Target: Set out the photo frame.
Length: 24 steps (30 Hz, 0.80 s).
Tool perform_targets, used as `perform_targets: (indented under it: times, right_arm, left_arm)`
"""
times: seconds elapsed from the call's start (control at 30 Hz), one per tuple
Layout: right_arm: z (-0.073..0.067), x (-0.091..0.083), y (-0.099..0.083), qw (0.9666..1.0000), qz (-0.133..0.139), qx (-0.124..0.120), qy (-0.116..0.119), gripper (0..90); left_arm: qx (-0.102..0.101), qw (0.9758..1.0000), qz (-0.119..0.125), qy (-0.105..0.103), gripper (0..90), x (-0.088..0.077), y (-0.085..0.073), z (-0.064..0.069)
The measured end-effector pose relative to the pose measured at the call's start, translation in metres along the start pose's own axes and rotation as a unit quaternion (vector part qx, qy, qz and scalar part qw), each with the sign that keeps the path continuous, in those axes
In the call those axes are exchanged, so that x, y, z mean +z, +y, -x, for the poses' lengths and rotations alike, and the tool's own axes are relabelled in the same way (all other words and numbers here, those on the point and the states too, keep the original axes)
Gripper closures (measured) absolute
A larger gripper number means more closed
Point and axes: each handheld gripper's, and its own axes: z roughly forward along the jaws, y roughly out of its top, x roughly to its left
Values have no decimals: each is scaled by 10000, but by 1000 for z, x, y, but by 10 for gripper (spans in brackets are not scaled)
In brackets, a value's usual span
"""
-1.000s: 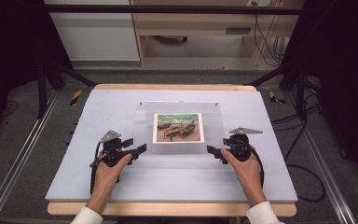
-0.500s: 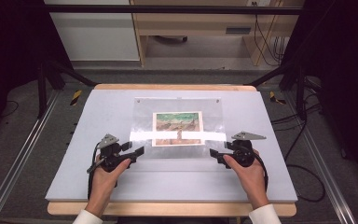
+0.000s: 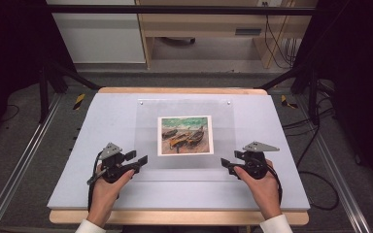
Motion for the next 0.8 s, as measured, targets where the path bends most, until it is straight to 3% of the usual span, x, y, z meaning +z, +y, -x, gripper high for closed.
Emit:
perform_targets:
  times: [0.37,0.8]
  right_arm:
    - [0,-2,-2,10000,40,48,-6,375]
    - [-2,-5,-4,10000,45,42,-44,401]
  left_arm:
    - [-21,10000,-49,-16,438,-2,-1,0]
    - [89,9999,-123,2,450,-5,-3,3]
